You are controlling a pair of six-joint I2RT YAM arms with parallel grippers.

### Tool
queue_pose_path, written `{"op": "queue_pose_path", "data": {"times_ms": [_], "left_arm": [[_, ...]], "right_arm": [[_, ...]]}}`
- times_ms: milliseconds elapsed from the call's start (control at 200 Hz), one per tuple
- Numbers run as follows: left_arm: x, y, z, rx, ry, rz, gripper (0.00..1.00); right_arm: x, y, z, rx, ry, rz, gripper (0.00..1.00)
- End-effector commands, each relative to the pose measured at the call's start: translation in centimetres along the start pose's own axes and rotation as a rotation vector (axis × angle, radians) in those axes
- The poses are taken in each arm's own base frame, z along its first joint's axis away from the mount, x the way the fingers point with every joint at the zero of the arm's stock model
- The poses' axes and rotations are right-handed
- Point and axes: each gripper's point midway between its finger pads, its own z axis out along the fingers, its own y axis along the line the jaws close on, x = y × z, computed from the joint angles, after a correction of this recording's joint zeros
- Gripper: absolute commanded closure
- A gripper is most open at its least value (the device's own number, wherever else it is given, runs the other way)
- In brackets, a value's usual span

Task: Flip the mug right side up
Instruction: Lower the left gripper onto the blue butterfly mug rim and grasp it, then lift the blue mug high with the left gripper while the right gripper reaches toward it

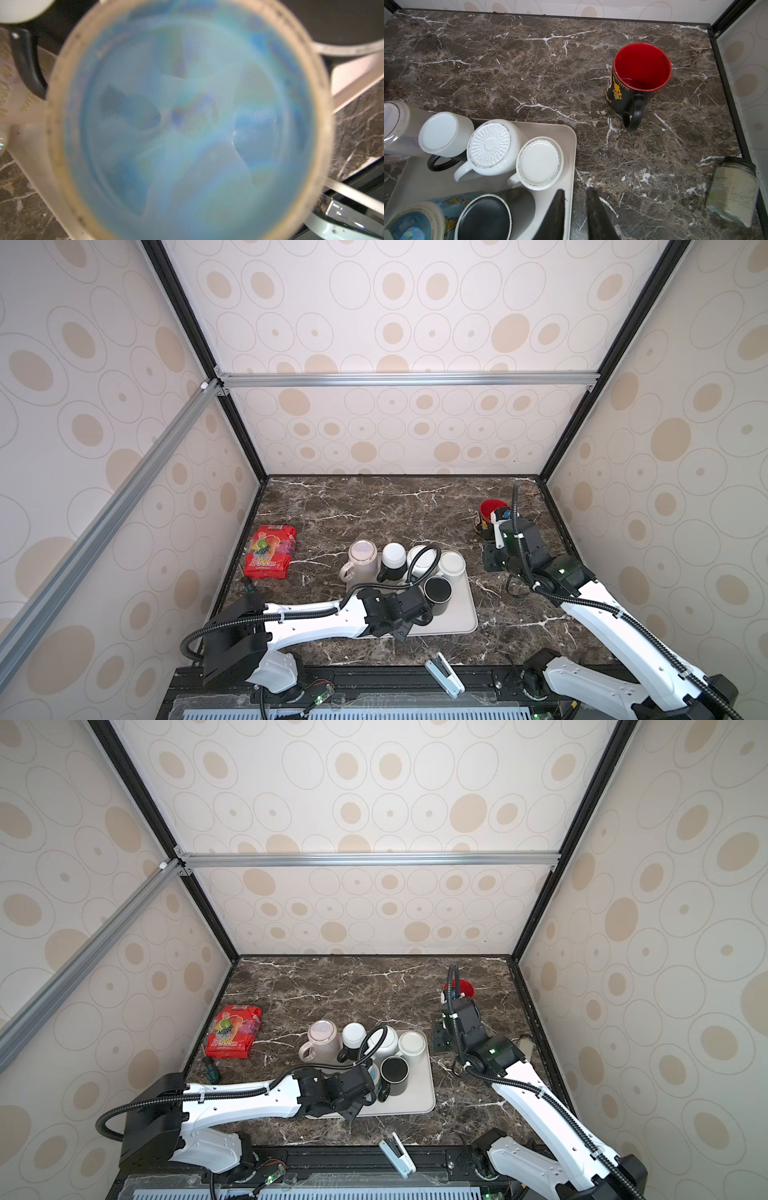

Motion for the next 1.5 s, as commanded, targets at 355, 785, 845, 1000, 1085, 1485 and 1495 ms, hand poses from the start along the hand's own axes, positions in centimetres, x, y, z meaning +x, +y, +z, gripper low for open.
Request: {"op": "queue_pose_path", "data": {"times_ms": [355,785,845,1000,1085,1485,1495], "left_arm": [[-3.3,2.6,-5.6,-0.035,-0.207,-0.053,1.00],[-9.0,4.7,-16.3,0.004,-0.519,-0.110,1.00],[-10.5,5.5,-17.7,-0.028,-0.587,-0.124,1.00],[-14.2,7.3,-20.7,-0.016,-0.789,-0.206,1.00],[-15.7,7.4,-21.5,0.046,-0.851,-0.223,1.00],[-21.3,7.8,-24.8,0.347,-1.046,-0.325,1.00],[-21.5,7.8,-24.9,0.355,-1.051,-0.327,1.00]], "right_arm": [[0.4,3.1,-0.9,-0.123,0.026,-0.005,0.81],[-3.3,7.6,-2.2,-0.322,-0.034,0.066,0.75],[-4.1,7.8,-2.2,-0.335,-0.072,0.130,0.68],[-5.2,10.7,-2.1,-0.526,-0.156,0.216,0.59],[-5.4,11.7,-2.3,-0.607,-0.198,0.240,0.58],[-6.3,15.3,-5.1,-0.890,-0.258,0.210,0.48],[-6.3,15.4,-5.2,-0.894,-0.260,0.211,0.48]]}}
